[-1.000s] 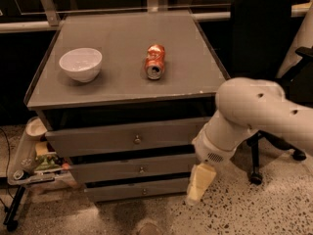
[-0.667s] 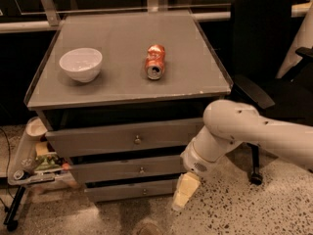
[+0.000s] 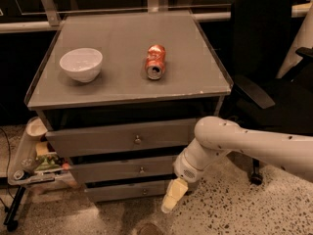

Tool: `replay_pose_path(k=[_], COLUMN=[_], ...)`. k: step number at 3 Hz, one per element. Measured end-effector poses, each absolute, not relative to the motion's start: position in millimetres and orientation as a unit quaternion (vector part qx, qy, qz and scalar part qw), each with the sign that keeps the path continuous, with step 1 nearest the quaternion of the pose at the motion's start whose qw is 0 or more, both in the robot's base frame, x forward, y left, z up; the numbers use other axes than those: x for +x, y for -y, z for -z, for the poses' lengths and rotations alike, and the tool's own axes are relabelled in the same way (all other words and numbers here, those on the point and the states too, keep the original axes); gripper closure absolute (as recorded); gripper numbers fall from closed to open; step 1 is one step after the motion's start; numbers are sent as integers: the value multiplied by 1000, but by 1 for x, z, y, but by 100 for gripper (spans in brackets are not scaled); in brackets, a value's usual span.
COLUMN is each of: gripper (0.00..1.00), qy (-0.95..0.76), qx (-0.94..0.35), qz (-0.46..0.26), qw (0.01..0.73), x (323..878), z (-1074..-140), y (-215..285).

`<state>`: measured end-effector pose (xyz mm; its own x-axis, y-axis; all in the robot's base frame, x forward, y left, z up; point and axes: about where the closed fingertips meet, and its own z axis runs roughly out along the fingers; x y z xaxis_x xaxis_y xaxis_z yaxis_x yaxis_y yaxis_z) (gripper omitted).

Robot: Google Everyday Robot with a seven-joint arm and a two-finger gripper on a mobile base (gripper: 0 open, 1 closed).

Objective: Open bottom drawer

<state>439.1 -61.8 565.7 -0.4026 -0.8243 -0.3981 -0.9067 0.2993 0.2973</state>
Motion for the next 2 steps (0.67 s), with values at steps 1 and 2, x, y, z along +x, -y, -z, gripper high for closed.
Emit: replay_pose_path(k=[1, 2], gripper=[0, 0], qy=[-792, -796], qx=[-543, -534], qz=[-269, -276], qw=[75, 67], x=[438, 447], z=[-539, -480], y=[52, 49])
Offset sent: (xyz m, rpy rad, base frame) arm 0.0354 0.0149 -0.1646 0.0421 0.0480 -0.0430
